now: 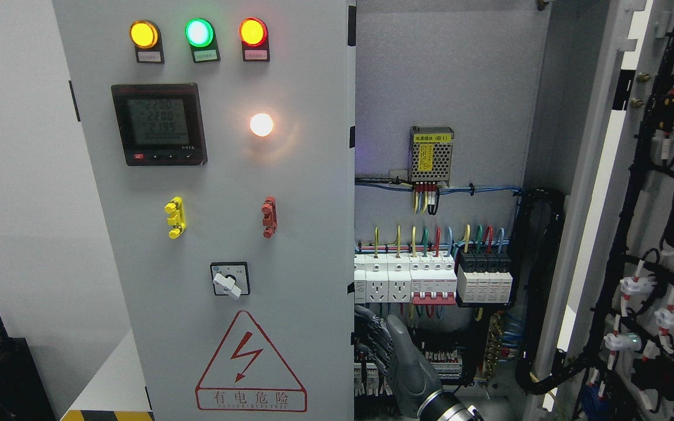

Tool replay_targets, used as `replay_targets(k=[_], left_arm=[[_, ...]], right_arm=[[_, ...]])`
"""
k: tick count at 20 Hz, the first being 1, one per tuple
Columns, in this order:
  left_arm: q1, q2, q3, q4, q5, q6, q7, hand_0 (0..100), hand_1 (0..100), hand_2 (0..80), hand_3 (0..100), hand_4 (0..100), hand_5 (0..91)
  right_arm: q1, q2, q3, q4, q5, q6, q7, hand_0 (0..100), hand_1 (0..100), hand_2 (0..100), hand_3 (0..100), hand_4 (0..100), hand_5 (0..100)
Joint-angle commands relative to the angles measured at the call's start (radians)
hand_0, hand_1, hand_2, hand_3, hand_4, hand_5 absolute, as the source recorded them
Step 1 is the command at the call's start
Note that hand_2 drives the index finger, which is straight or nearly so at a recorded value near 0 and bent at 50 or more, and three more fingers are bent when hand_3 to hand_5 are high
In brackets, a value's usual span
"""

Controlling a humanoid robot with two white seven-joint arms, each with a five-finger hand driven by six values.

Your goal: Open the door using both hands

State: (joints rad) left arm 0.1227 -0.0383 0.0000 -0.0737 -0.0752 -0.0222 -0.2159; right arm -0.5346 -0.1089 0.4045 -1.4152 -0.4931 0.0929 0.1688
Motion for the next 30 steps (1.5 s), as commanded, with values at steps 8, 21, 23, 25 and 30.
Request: replay_targets(k=[8,21,23,25,30], left_arm=[[0.000,0.000,0.006,0.000,0.000,0.001,0.000,0,0,0.0,0,3,0.0],[0.000,0.000,0.006,0.000,0.000,0.001,0.000,0,0,0.0,0,3,0.0],[0.000,0.000,0.006,0.000,0.000,0.001,0.000,0,0,0.0,0,3,0.0],[0.000,0.000,0.006,0.000,0.000,0.001,0.000,0,0,0.0,0,3,0.0],[0.000,0.000,0.006,0.000,0.000,0.001,0.000,0,0,0.0,0,3,0.0]], right_arm=[[-0.004,-0.020,0.000,0.007,-0.016,0.002,0.055,0,0,0,0,0,0],[-0.024,-0.021,-0.001,0.009,-0.018,0.019,0.101,0,0,0,0,0,0],[-0.028,-0.021,-0.001,0.009,-0.018,0.034,0.101,0,0,0,0,0,0],[-0.031,-0.021,-0.003,0.007,-0.018,0.047,0.104,0,0,0,0,0,0],[-0.038,-0.021,-0.003,0.007,-0.018,0.048,0.116,0,0,0,0,0,0]])
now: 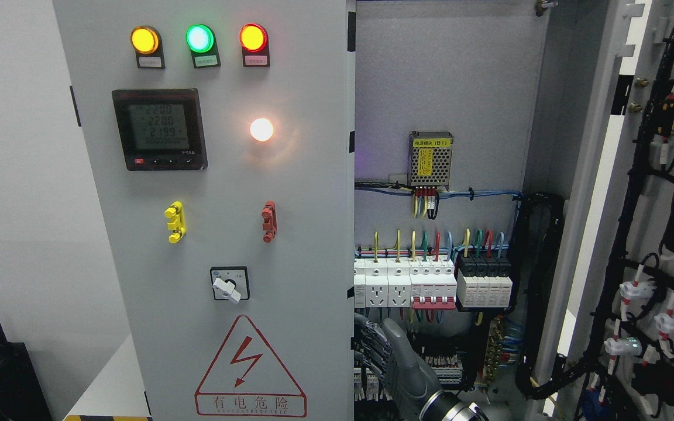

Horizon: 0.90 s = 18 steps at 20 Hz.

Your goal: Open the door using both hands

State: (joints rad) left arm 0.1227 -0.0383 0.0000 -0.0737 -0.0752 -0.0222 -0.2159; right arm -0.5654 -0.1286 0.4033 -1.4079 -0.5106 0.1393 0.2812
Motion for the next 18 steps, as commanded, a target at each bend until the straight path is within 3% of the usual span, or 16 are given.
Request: replay_targets(k=[1,5,18], left_arm=[[0.000,0.000,0.006,0.000,0.000,0.001,0.000,0,0,0.0,0,3,0.0],[0.000,0.000,0.006,0.000,0.000,0.001,0.000,0,0,0.0,0,3,0.0],[0.000,0.000,0.006,0.000,0.000,0.001,0.000,0,0,0.0,0,3,0.0]], right_arm=[[-0.007,-0.002,-0.001,0.000,0.000,0.002,0.004,0,0,0,0,0,0],[-0.007,-0.002,-0.003,-0.002,0.000,0.000,0.027,0,0,0,0,0,0],[-0.001,-0.002,0.000,-0.011,0.000,-0.001,0.042,0,0,0,0,0,0]])
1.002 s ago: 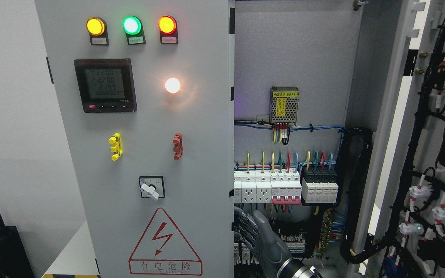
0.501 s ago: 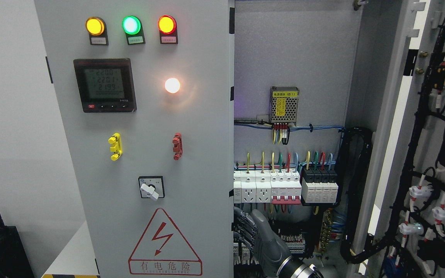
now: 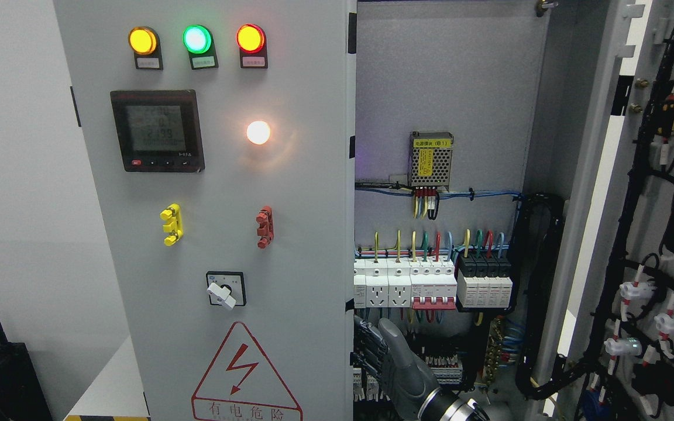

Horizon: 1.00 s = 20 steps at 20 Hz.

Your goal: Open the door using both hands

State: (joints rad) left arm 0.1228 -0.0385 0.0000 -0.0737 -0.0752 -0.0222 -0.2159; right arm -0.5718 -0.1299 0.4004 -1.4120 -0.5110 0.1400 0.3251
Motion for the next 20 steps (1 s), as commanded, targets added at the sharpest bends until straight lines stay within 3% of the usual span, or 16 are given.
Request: replay_targets(k=[1,20], left_arm=[[0.000,0.000,0.006,0.000,0.000,0.001,0.000,0,0,0.0,0,3,0.0],[0.000,0.000,0.006,0.000,0.000,0.001,0.000,0,0,0.0,0,3,0.0]], right_arm=[[0.007,-0.001,0.005,-0.015,0.000,-0.004,-0.001,0,0,0,0,0,0],[0.055,-0.001,0.023,-0.111,-0.014,-0.004,0.054,0,0,0,0,0,0]])
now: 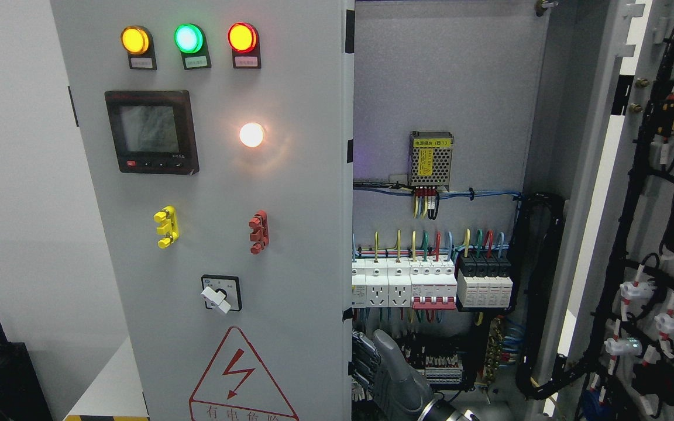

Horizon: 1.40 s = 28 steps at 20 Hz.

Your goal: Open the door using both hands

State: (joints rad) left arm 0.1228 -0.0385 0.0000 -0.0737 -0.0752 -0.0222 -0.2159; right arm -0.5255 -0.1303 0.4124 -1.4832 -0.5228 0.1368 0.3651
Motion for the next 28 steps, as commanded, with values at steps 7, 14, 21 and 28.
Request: replay_targets(k=[7,14,21,28], left_arm=[[0.000,0.000,0.006,0.000,0.000,0.001,0.000,0,0,0.0,0,3,0.0],[0.000,0.000,0.006,0.000,0.000,0.001,0.000,0,0,0.0,0,3,0.0],[0.000,0.000,0.006,0.000,0.000,0.001,0.000,0,0,0.0,0,3,0.0],[0.000,0.000,0.006,0.000,0.000,0.001,0.000,0,0,0.0,0,3,0.0]], right_arm=[[0.016,0.000,0.014,-0.060,-0.002,0.000,0.038,0,0,0,0,0,0],[0.036,0.001,0.048,-0.103,-0.002,0.000,0.041,0,0,0,0,0,0],[0.065,0.003,0.083,-0.152,-0.002,0.000,0.041,0,0,0,0,0,0],[0.091,0.004,0.098,-0.195,-0.003,-0.006,0.043,0,0,0,0,0,0]])
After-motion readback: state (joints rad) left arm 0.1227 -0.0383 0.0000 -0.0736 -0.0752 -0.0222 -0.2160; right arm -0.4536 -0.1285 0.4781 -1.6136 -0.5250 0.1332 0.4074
